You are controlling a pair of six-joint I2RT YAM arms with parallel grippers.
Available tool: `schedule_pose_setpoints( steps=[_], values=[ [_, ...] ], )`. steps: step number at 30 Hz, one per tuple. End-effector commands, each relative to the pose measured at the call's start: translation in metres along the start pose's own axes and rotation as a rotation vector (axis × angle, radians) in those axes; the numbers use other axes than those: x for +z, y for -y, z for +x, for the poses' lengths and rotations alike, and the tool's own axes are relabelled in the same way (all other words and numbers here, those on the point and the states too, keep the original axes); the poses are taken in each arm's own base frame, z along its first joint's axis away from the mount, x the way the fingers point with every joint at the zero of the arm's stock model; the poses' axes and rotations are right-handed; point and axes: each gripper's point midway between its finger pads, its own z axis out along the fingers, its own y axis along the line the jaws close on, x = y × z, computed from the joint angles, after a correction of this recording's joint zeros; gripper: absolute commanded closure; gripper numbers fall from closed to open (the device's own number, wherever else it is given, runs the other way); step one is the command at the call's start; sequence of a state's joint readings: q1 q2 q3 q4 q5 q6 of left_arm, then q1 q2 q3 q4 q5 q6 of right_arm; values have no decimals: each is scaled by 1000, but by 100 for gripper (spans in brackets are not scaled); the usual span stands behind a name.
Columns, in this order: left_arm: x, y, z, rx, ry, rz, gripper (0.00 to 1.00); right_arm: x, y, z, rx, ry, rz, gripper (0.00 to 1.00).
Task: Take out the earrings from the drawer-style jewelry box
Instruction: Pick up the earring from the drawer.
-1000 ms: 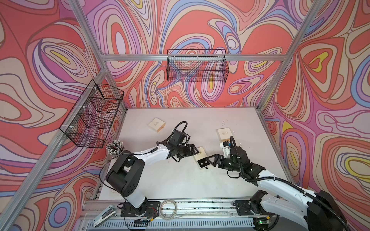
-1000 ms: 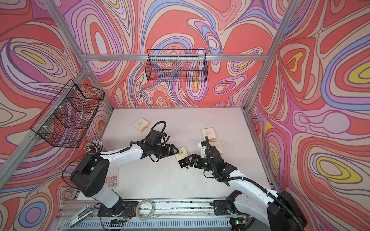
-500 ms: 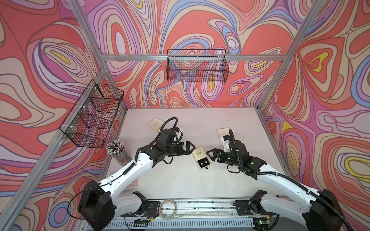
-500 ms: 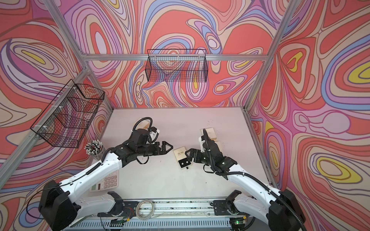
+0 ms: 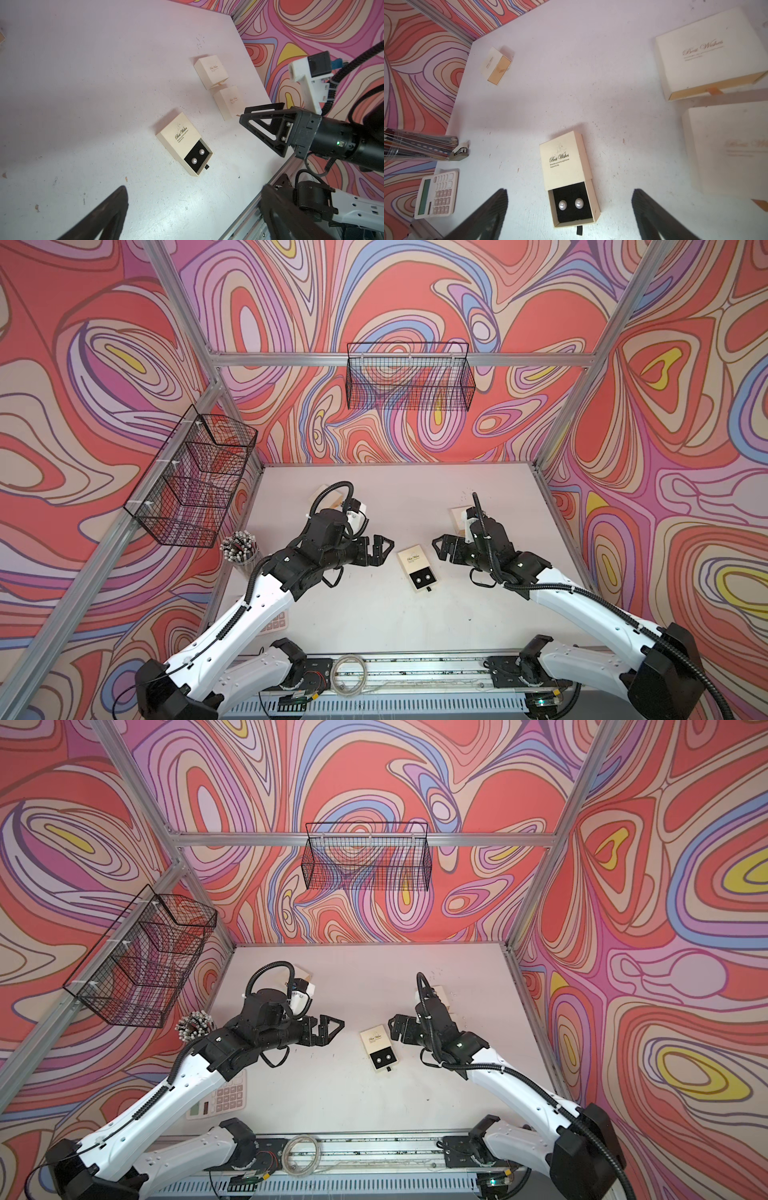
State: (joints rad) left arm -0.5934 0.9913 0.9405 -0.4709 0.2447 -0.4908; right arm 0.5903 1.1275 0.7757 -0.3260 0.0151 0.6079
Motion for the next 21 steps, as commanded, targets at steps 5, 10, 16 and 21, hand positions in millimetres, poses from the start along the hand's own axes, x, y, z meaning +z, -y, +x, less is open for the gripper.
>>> schedule_pose_setpoints(
  steps=[5,10,16,21],
  values=[
    [-9,-19,14,58,50,-47,0,1,-6,-15,-76,-4,33,2],
    [-6,-7,22,36,26,38,0,8,-9,0,-115,-88,106,2],
    [-6,13,27,28,-33,154,0,19,-15,44,-199,-181,186,22],
    [-1,13,29,4,-59,180,0,42,-15,79,-211,-265,168,51]
  ],
)
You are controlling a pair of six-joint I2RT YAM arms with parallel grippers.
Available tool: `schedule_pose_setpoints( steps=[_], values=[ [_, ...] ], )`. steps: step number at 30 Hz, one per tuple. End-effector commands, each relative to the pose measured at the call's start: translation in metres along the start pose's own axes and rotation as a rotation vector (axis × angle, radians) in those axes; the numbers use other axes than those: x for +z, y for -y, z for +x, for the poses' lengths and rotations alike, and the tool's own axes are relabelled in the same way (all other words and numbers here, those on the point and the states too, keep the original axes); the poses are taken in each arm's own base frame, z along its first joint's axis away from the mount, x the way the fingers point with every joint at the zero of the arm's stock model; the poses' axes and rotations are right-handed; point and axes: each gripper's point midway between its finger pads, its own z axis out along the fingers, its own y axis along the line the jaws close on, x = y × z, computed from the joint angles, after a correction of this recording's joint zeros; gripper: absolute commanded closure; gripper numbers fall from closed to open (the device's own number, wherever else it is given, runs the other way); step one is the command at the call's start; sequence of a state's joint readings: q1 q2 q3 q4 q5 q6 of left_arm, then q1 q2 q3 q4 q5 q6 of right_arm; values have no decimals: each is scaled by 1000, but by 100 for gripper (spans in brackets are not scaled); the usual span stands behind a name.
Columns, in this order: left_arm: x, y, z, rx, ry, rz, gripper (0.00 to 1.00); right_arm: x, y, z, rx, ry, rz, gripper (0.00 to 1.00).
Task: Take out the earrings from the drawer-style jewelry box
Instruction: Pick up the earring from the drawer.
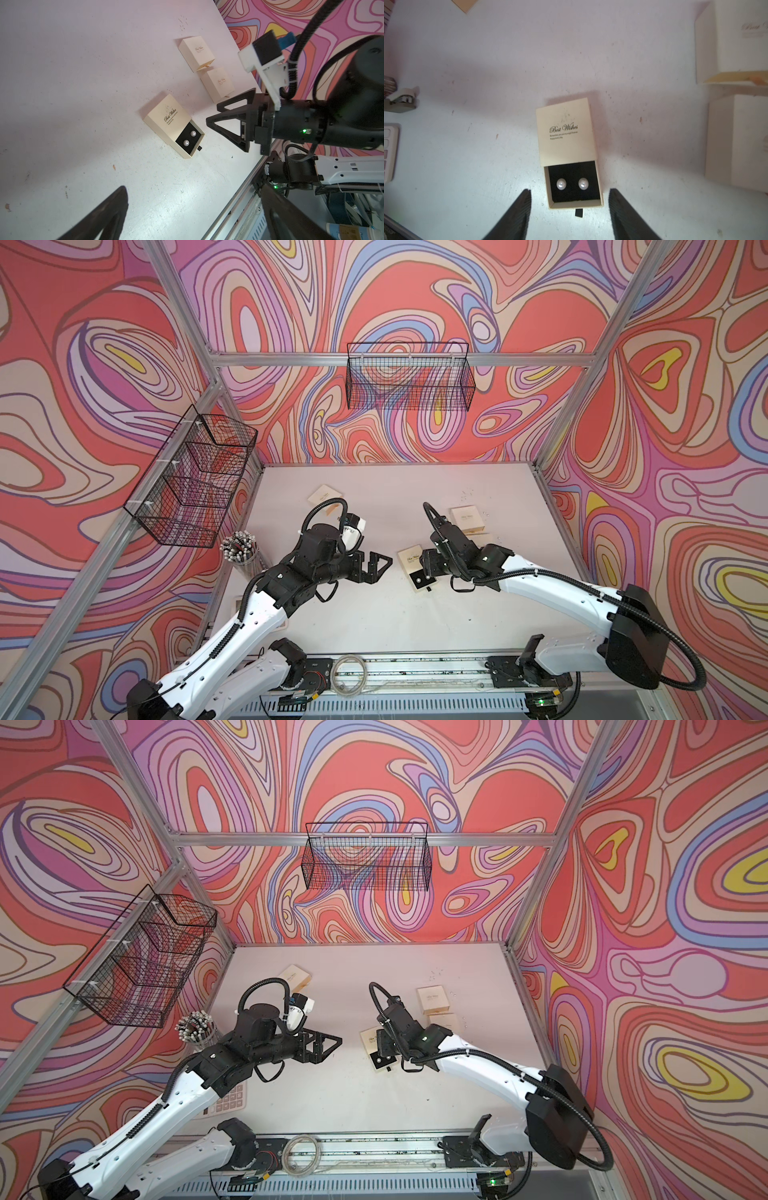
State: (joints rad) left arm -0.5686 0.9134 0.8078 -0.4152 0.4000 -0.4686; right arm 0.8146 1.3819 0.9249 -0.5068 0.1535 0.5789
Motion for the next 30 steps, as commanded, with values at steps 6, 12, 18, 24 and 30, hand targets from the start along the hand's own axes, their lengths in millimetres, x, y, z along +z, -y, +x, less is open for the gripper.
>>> schedule_pose_setpoints(
  steps=[6,12,18,24,30],
  values=[
    [7,7,-1,-37,-42,63,1,33,2,32,11,-85,0,69],
    [10,6,-3,-75,-54,83,0,41,6,39,4,-107,18,69],
    [9,5,-6,-88,-34,97,0,48,13,47,-3,-131,48,71],
    [9,4,-6,-95,-32,100,0,55,15,51,-7,-143,58,73],
    [9,4,-7,-97,-28,99,0,61,16,55,-3,-158,66,76]
  ],
)
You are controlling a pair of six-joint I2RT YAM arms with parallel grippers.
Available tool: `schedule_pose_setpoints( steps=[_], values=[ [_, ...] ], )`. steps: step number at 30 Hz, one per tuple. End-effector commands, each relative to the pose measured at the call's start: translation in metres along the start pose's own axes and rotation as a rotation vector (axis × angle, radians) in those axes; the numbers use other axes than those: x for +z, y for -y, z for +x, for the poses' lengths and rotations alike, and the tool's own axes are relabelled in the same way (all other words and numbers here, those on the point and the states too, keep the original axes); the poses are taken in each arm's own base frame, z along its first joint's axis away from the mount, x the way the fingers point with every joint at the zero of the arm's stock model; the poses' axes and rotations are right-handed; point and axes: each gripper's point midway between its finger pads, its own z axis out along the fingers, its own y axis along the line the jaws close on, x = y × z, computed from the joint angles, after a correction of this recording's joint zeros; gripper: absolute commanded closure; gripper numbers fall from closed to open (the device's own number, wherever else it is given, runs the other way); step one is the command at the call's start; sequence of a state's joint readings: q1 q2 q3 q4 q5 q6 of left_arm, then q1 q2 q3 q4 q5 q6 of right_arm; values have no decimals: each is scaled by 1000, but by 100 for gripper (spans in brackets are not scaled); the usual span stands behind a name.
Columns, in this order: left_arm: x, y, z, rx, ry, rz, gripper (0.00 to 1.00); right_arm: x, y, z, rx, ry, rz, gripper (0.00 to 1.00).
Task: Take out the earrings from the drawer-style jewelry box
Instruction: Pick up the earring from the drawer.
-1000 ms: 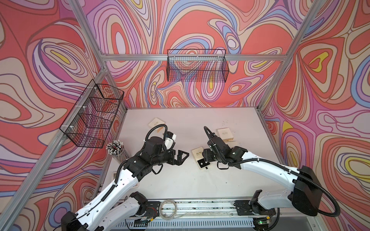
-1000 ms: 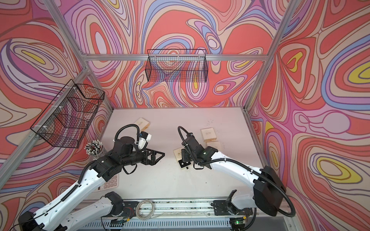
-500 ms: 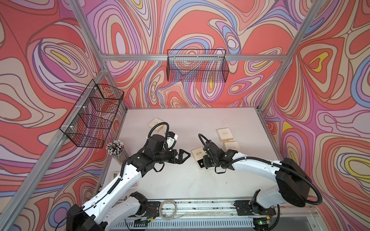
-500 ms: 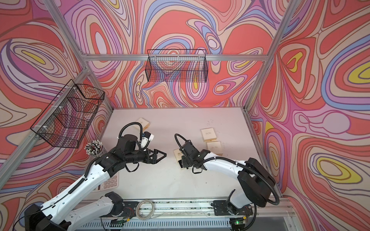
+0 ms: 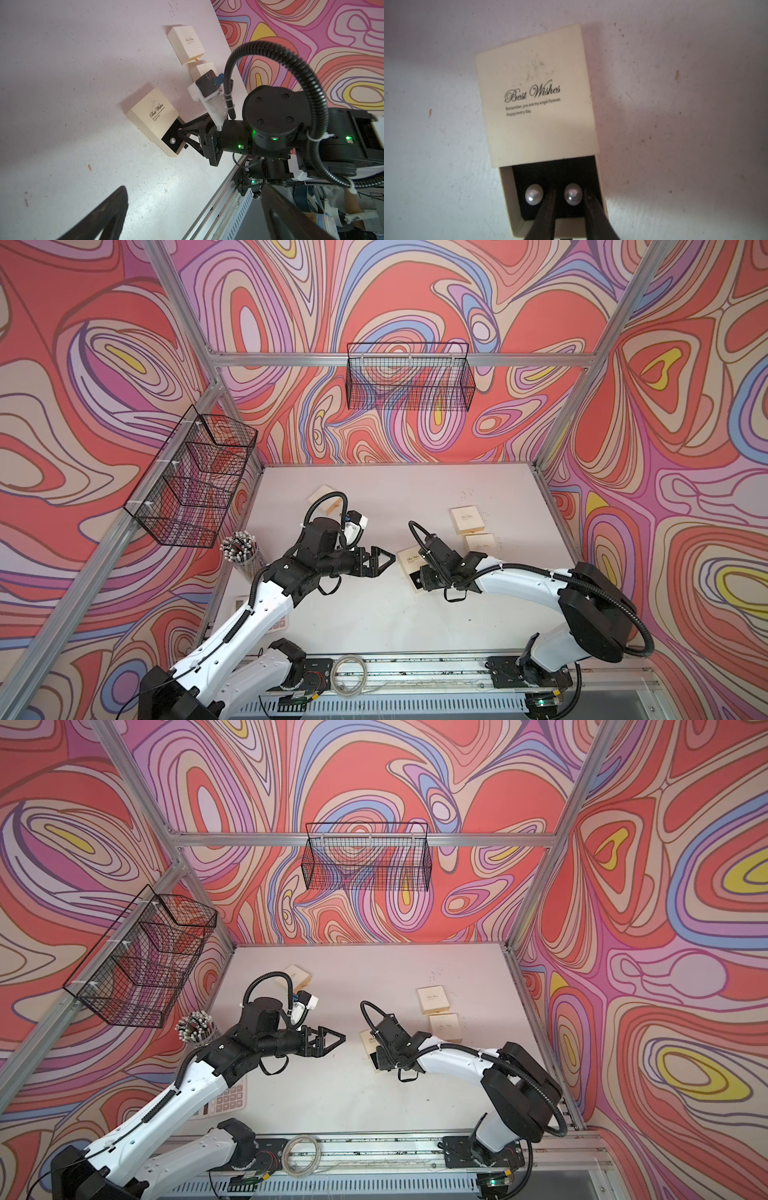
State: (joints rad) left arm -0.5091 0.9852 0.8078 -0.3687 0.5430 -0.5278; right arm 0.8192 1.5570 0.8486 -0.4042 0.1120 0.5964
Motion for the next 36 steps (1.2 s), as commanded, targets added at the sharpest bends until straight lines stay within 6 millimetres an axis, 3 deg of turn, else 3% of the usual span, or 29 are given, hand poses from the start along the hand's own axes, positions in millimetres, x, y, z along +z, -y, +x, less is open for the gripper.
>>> schedule_pose_setpoints(
  steps=[1,12,19,36],
  values=[
    [-3,5,-5,6,24,21,0,7,5,6,5,-12,28,76],
    [-5,5,-7,1,37,25,0,12,10,8,13,-14,51,78],
    [-6,5,-8,-5,41,26,0,16,10,10,27,-16,45,85],
    [-6,4,-10,-10,52,31,0,-12,6,-5,69,55,11,90]
  ],
)
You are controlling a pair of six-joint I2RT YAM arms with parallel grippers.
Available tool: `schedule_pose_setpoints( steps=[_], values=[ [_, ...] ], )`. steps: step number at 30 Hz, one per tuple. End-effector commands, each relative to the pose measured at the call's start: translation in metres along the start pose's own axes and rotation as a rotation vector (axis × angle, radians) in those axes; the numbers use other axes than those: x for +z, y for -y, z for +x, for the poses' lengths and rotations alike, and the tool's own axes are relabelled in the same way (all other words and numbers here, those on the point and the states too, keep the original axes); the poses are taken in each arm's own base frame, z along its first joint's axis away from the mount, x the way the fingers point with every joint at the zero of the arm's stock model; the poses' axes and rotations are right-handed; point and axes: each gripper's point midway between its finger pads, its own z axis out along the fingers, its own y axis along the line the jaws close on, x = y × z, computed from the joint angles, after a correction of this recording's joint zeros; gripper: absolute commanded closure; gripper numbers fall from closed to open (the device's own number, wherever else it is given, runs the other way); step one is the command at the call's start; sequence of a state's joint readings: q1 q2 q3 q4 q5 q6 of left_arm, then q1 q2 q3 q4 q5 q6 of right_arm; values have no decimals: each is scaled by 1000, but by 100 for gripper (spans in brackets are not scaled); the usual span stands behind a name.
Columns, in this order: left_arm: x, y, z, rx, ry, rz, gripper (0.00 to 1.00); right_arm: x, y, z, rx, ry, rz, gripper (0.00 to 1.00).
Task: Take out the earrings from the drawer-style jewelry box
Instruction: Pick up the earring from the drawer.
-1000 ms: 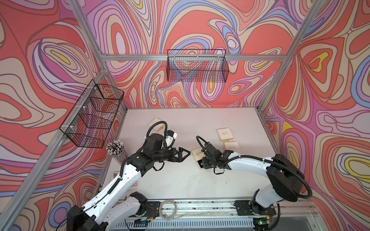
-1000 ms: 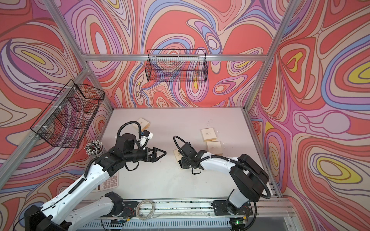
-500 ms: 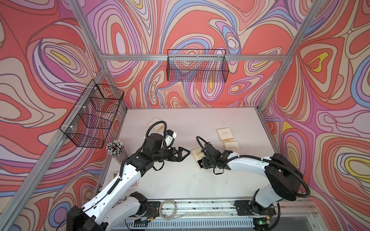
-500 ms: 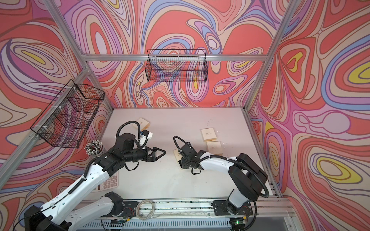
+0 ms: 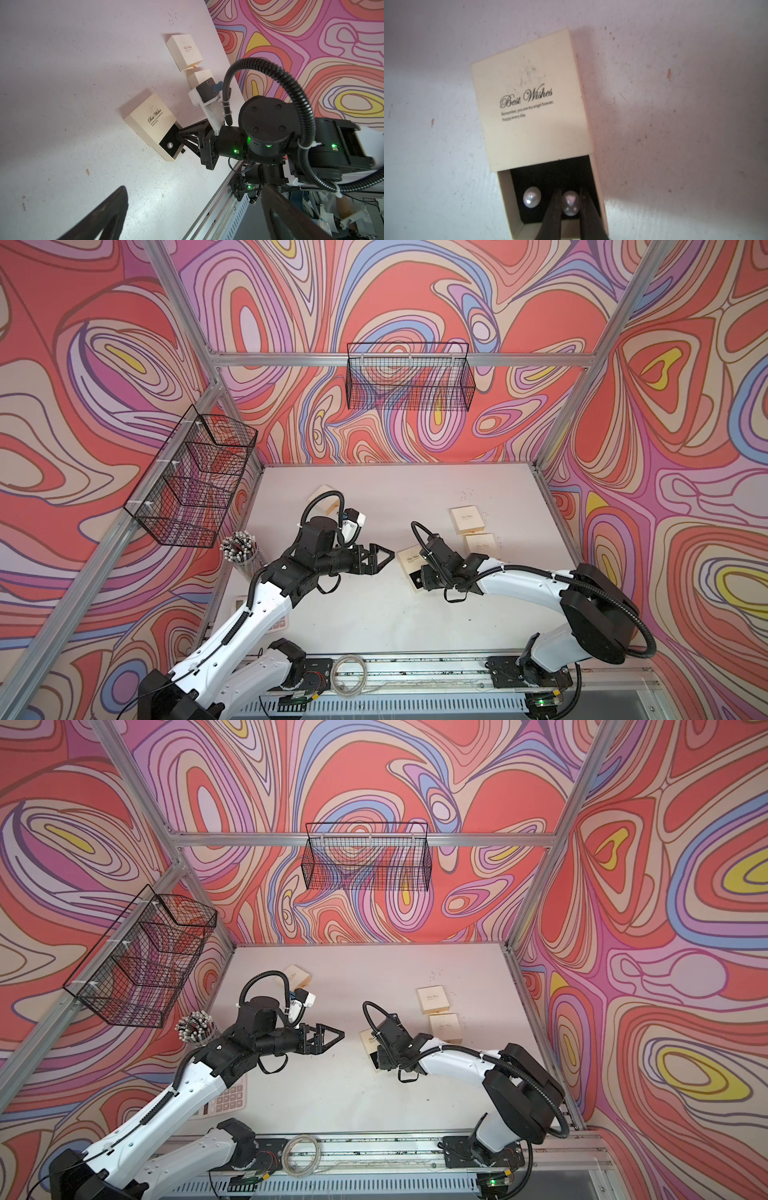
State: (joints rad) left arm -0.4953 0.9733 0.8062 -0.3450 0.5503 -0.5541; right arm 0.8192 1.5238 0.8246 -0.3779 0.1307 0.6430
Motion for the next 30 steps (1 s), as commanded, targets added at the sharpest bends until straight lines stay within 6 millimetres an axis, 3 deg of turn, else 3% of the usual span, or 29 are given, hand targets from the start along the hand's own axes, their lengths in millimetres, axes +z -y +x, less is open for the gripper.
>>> schedule_pose_setpoints(
  steps=[1,9,17,23,30],
  values=[
    [-2,1,-3,5,20,17,0,-9,3,-3,19,23,10,90],
    [-2,0,-4,0,24,16,0,-22,1,-13,39,64,-1,91],
    [-3,1,-3,-1,26,19,0,-27,15,-16,81,82,42,92],
    [-4,1,-5,-1,30,18,0,-33,42,-18,169,97,67,94],
    [-6,3,-5,3,37,22,0,-47,91,-17,313,120,120,94]
  ],
)
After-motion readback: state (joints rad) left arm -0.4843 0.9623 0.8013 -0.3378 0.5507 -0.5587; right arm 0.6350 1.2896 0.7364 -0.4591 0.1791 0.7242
